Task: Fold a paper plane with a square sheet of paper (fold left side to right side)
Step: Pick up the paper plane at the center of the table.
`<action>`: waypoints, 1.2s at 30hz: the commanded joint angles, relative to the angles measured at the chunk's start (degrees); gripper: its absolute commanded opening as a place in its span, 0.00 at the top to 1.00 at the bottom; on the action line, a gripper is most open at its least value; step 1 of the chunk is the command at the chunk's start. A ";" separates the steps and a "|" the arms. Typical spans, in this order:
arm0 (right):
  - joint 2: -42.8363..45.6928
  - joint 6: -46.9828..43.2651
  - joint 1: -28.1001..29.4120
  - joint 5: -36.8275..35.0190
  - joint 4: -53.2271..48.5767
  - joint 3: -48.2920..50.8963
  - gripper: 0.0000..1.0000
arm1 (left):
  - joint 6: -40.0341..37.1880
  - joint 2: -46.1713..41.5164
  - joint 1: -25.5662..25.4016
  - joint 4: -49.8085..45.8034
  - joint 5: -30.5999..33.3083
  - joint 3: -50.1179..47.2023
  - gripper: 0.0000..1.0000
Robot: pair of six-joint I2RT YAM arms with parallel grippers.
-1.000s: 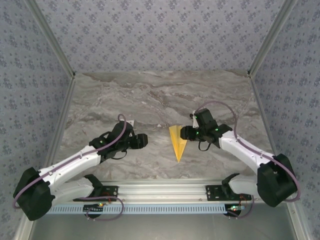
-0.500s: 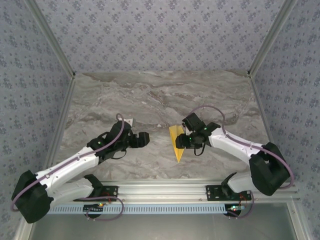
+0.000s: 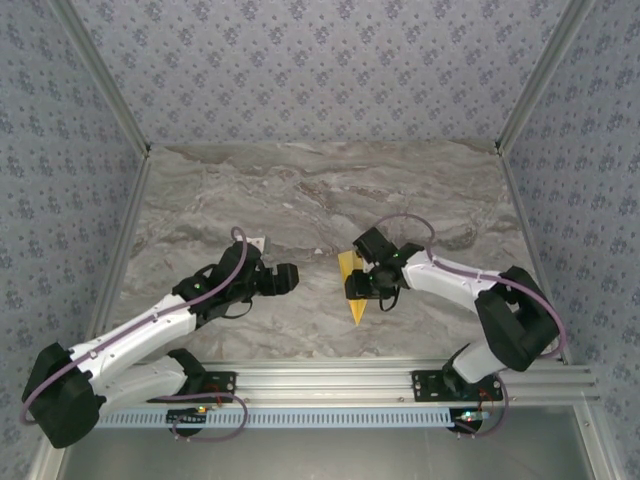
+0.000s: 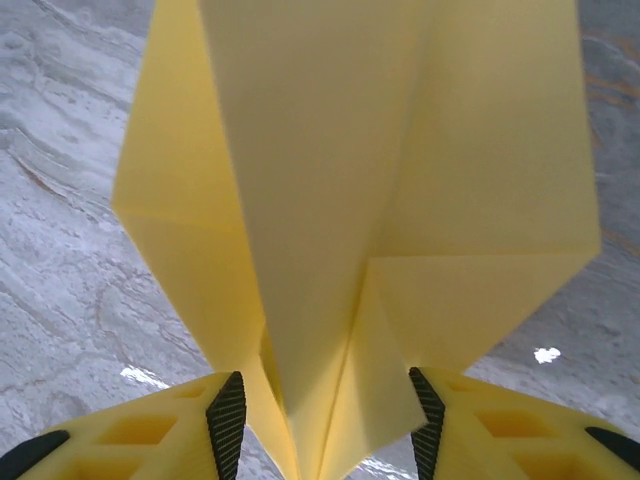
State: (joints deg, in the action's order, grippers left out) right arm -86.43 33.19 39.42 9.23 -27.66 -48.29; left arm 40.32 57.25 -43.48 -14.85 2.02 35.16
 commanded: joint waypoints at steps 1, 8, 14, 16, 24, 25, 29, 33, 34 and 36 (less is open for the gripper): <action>-1.79 -0.03 0.87 -0.07 -0.46 -3.00 0.52 | -0.32 -1.09 0.09 0.00 0.97 0.18 0.12; -6.03 -0.42 2.23 -2.17 -2.14 -5.83 0.61 | -0.51 -1.07 0.11 -0.42 1.28 0.25 0.12; -7.89 -0.34 2.64 -2.72 -2.54 -6.81 0.64 | -0.76 -1.04 0.15 -0.77 1.58 0.34 0.12; -7.79 -0.54 2.63 -3.13 -3.20 -6.88 0.64 | -0.77 -1.00 0.07 -0.78 1.62 0.35 0.12; -9.81 -0.77 2.75 -4.57 -3.58 -6.64 0.71 | -0.90 -0.65 0.09 -0.87 1.76 0.29 0.12; -10.19 -0.78 2.82 -4.53 -3.45 -6.65 0.72 | -0.93 -0.73 0.07 -1.00 1.78 0.35 0.12; -10.84 -0.75 2.98 -4.17 -2.71 -7.27 0.86 | -1.03 -1.31 0.15 -1.89 2.02 0.59 0.11; -11.41 -3.08 1.06 -4.86 -5.25 -11.11 0.98 | -1.38 -2.60 0.07 -3.14 2.32 0.94 0.11; -11.70 -3.68 0.13 -5.00 -5.99 -12.41 0.99 | -1.44 -2.92 0.10 -3.49 2.37 0.97 0.11; -12.98 -5.26 -2.32 -5.68 -8.56 -17.00 0.99 | -1.62 -3.67 0.10 -4.35 2.47 1.23 0.11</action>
State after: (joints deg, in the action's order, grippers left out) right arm -98.00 30.46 39.97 5.56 -32.05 -59.35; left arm 39.90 55.37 -43.48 -17.08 3.14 35.16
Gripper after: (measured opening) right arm 0.032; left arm 0.890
